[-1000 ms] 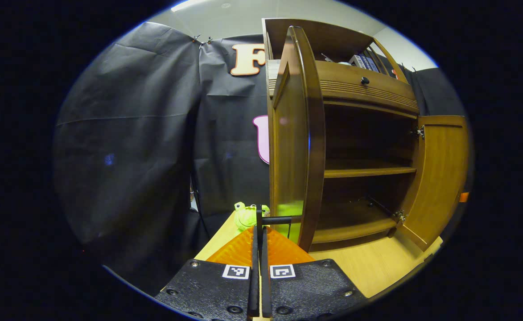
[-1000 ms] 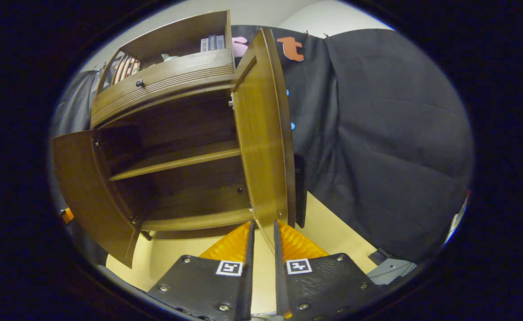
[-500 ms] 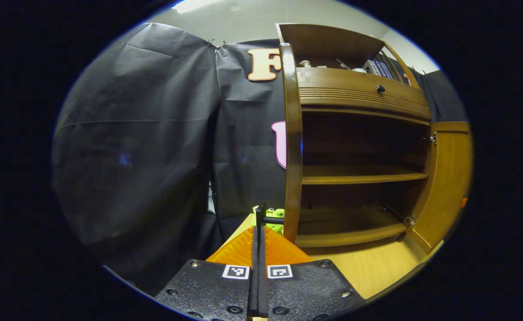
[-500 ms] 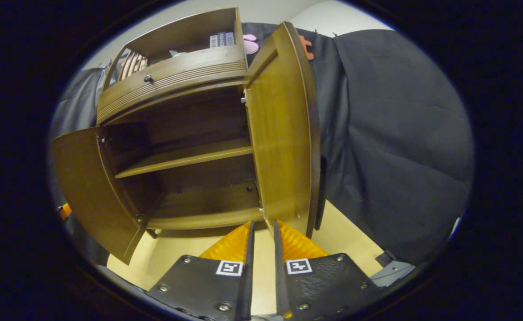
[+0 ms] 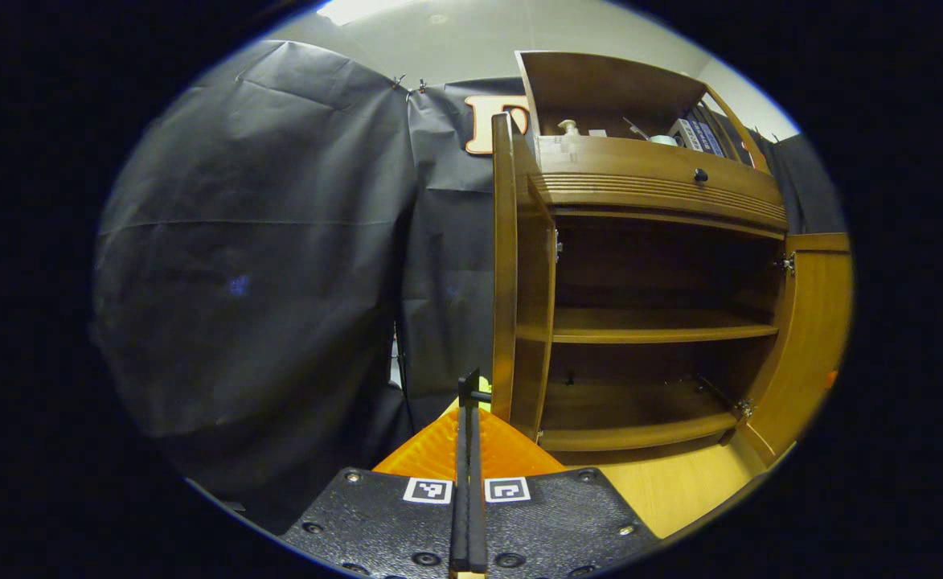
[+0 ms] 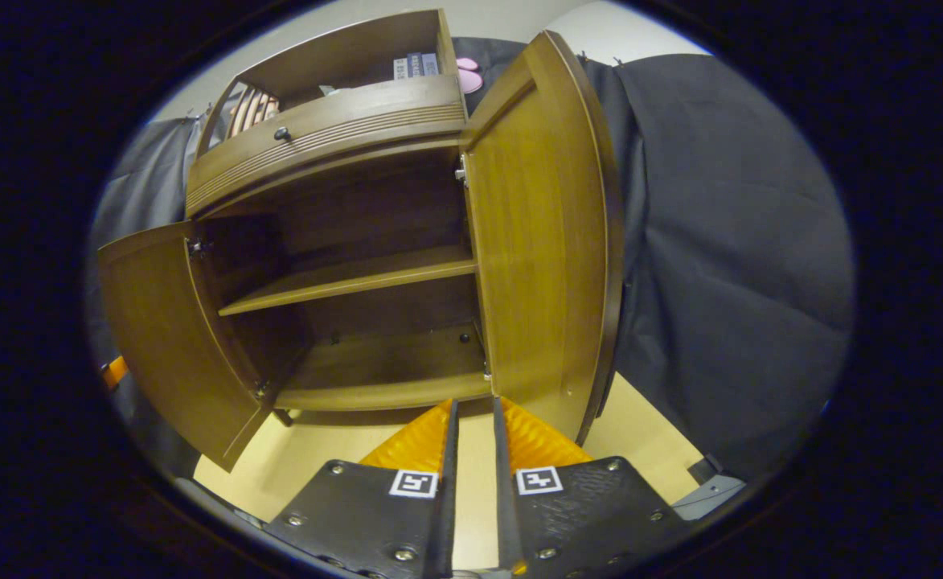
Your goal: Open the right door of the double-door shoe cabinet with the right hand, and open the left door with the left hand.
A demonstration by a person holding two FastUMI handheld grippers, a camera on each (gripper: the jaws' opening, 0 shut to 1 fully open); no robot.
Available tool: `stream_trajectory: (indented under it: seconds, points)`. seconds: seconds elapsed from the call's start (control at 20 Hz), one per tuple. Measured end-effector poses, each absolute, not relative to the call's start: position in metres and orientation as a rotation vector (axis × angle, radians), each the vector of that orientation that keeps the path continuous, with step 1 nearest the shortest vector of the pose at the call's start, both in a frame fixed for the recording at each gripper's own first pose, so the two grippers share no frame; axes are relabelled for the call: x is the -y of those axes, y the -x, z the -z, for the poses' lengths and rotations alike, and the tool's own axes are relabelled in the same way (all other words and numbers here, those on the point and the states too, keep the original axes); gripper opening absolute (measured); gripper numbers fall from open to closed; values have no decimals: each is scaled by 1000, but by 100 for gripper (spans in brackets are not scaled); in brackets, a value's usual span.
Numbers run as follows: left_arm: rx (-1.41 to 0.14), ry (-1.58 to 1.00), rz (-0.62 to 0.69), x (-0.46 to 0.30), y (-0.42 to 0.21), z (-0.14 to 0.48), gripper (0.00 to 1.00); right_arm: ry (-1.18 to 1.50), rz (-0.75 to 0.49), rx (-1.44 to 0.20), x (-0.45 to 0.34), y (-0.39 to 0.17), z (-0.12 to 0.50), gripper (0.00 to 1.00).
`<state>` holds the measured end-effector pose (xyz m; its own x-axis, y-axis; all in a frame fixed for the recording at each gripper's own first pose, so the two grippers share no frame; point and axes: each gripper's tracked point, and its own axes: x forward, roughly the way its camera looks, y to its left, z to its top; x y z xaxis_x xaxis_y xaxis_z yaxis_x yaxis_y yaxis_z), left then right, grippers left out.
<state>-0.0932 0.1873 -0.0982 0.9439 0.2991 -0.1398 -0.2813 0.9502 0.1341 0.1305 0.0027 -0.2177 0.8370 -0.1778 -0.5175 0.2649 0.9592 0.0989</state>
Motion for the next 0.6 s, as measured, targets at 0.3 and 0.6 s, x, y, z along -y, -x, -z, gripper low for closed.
stream_trajectory:
  seconds: [0.3, 0.6]
  points:
    - [-98, -133, -314, -165, 101, 63, 0, -154, 234, -514, -2, -132, 210, 21]
    - [-10, -95, -219, -106, 85, 18, 0, -119, 194, -419, -8, -151, 165, 21]
